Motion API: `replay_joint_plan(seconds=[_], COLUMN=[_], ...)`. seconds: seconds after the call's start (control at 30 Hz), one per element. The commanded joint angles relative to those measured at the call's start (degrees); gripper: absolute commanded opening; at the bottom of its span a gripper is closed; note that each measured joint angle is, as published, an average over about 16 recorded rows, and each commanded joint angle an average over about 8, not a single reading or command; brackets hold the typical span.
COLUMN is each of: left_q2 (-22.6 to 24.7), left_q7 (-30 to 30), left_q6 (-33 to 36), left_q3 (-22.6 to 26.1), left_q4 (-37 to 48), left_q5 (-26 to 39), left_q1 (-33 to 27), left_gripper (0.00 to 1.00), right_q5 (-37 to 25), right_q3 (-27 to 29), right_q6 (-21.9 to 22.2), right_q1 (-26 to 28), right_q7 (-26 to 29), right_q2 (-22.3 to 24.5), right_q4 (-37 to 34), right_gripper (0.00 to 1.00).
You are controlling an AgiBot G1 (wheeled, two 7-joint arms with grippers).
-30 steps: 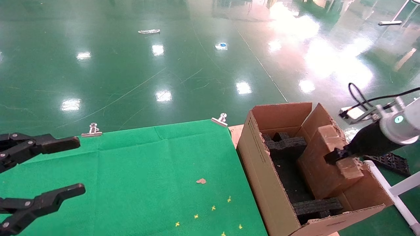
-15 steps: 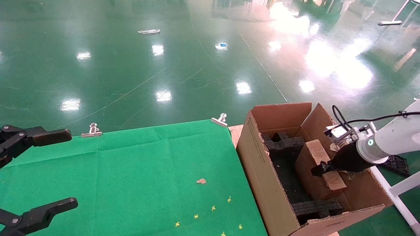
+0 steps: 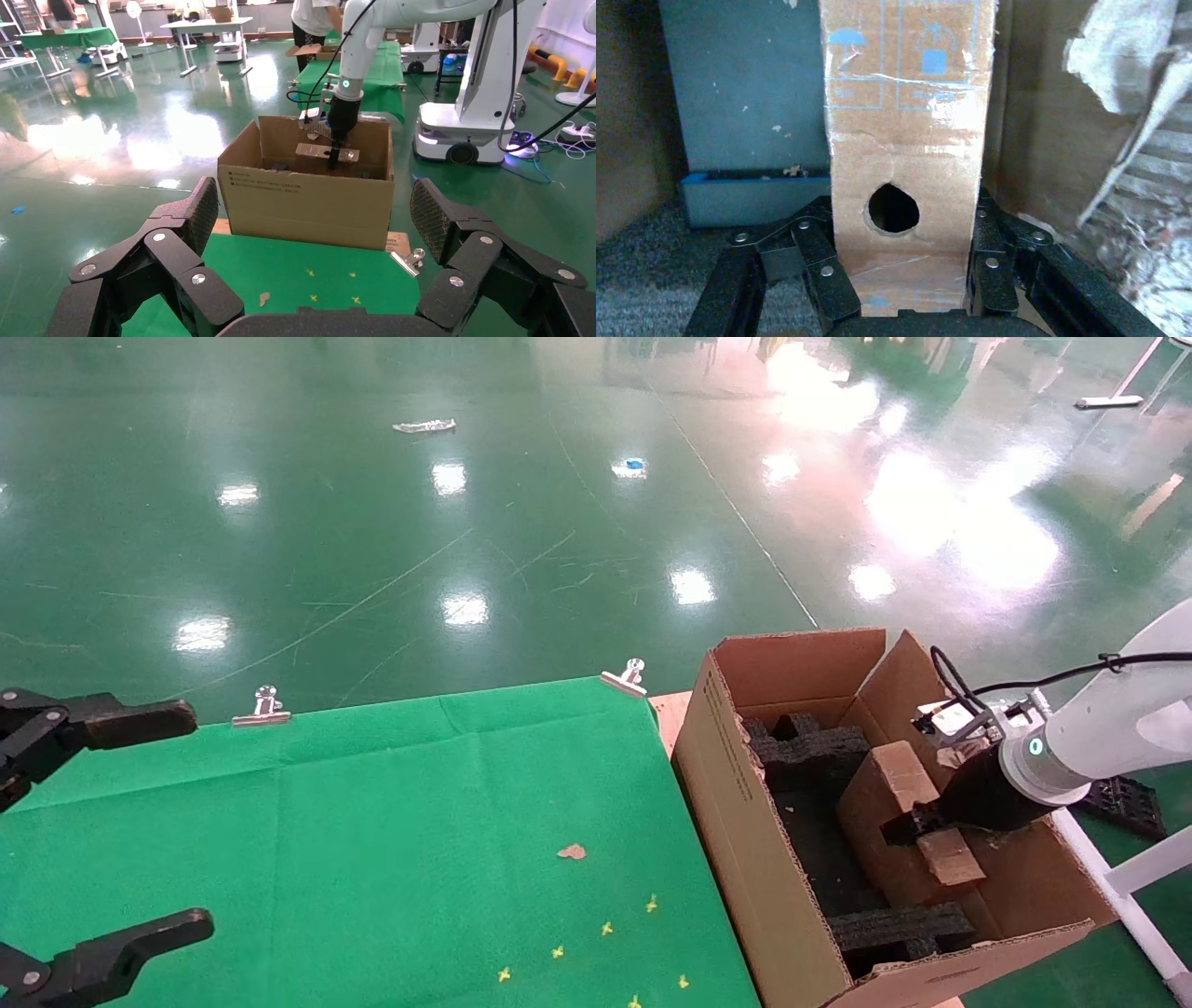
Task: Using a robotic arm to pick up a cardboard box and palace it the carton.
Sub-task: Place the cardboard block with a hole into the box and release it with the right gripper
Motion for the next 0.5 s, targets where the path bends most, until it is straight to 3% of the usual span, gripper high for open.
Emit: replay_joint_plan(seconds=[0.03, 0.5], left_q2=[0.0, -0.01], left_q7=[0.0, 0.02], left_q6=[0.0, -0.02], left_q3=[0.0, 0.04], left_q4=[0.0, 0.0], left_q5=[0.0, -0.02], left_q1=[0.0, -0.01], left_gripper=[1.0, 1.0], right_q5=[-0.35, -0.22], right_q3=[-0.21, -0.06], right_q6=[-0.43, -1.65], right_q1=[0.35, 1.52], right_q7=[-0.37, -2.55], right_q2=[-0.62, -2.39], right_q4=[-0.94, -4.0], right_gripper=[1.0, 1.0])
